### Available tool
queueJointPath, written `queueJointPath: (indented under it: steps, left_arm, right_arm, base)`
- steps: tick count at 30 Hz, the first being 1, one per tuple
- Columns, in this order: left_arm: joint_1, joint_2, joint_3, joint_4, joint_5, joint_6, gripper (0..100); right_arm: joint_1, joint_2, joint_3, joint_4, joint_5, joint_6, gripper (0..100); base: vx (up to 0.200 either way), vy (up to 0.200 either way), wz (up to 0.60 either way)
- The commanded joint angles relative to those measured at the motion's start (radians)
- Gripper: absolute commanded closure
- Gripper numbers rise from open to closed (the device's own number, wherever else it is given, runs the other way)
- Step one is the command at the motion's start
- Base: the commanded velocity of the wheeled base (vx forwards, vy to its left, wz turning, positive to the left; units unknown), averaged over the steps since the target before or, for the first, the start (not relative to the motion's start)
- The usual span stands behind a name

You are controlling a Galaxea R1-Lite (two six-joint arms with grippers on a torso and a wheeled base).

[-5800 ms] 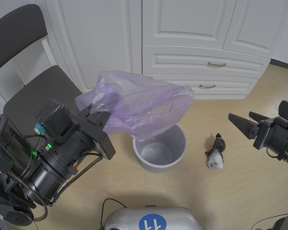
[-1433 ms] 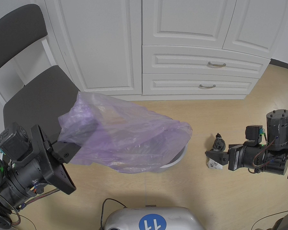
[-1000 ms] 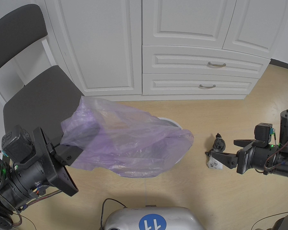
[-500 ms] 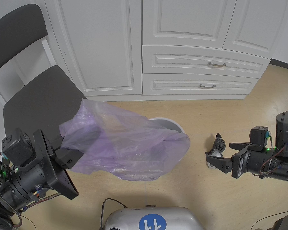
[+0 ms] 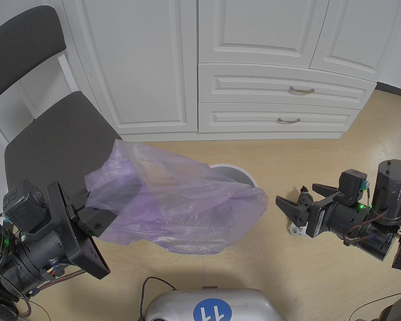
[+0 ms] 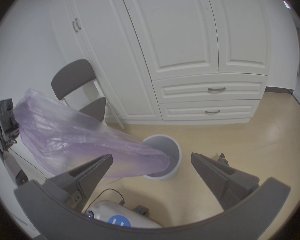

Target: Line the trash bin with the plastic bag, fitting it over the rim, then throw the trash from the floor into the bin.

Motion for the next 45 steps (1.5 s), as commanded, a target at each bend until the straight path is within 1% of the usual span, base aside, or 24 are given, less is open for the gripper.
queueJointPath:
  steps: [1,7,9,10,12,13,14,15,21,25,30,32,35,37,41,43,45]
  left_arm:
    - [0.000,0.000,-0.002,-0.002,0.000,0.000,100]
    - [-0.002,-0.014,-0.006,-0.002,0.000,0.000,100]
    - [-0.006,-0.014,-0.008,-0.002,0.000,0.001,100]
    - [-0.014,-0.014,-0.008,-0.003,0.000,0.003,100]
    - [-0.014,-0.014,-0.008,-0.003,0.000,0.003,100]
    - [-0.020,-0.020,-0.008,-0.003,0.000,0.003,100]
    - [-0.020,-0.020,-0.008,-0.003,0.000,0.003,100]
    - [-0.026,-0.034,-0.006,-0.002,0.000,0.001,100]
    - [-0.040,-0.049,-0.003,-0.002,-0.001,0.001,100]
    - [-0.048,-0.055,-0.003,-0.003,0.000,0.001,100]
    - [-0.060,-0.058,-0.002,-0.003,-0.001,0.000,100]
    - [-0.060,-0.061,0.000,-0.002,-0.001,-0.002,100]
    - [-0.061,-0.061,0.000,-0.002,-0.001,-0.002,100]
    - [-0.066,-0.061,0.002,-0.002,-0.001,-0.002,100]
    - [-0.066,-0.063,0.008,-0.002,-0.003,-0.002,100]
    - [-0.066,-0.064,0.014,-0.002,-0.004,-0.002,100]
    - [-0.068,-0.066,0.014,-0.002,-0.014,-0.002,100]
  right_arm:
    - [-0.004,0.074,0.017,-0.003,-0.002,0.000,0]
    - [-0.030,0.115,0.014,-0.012,0.006,0.006,0]
    - [-0.047,0.117,0.012,-0.011,0.019,0.007,0]
    - [-0.055,0.115,0.014,-0.003,0.052,0.009,0]
    - [-0.055,0.115,0.014,-0.003,0.052,0.009,0]
    - [-0.062,0.117,0.014,0.002,0.087,0.017,0]
    - [-0.062,0.118,0.014,0.002,0.088,0.018,0]
    - [-0.066,0.131,0.015,0.002,0.108,0.035,0]
    - [-0.076,0.209,0.009,-0.014,0.113,0.064,0]
    - [-0.087,0.267,0.003,-0.015,0.113,0.069,0]
    - [-0.095,0.349,-0.003,-0.083,0.121,0.080,0]
    - [-0.079,0.375,0.021,-0.146,0.134,0.100,0]
    - [-0.041,0.401,0.038,-0.173,0.144,0.100,0]
    - [-0.038,0.408,0.040,-0.187,0.142,0.100,0]
    - [-0.061,0.379,0.041,-0.195,0.144,0.100,0]
    - [-0.099,0.330,0.037,-0.179,0.147,0.095,0]
    - [-0.112,0.319,0.035,-0.179,0.156,0.096,0]
  base:
    - [0.000,0.000,0.00]
    - [0.000,0.000,0.00]
    - [0.000,0.000,0.00]
    - [0.000,0.000,0.00]
    - [0.000,0.000,0.00]
    - [0.000,0.000,0.00]
    - [0.000,0.000,0.00]
    - [0.000,0.000,0.00]
    - [0.000,0.000,0.00]
    - [0.000,0.000,0.00]
    - [0.000,0.000,0.00]
    - [0.000,0.000,0.00]
    - [0.000,0.000,0.00]
    - [0.000,0.000,0.00]
    - [0.000,0.000,0.00]
    - [0.000,0.000,0.00]
    - [0.000,0.000,0.00]
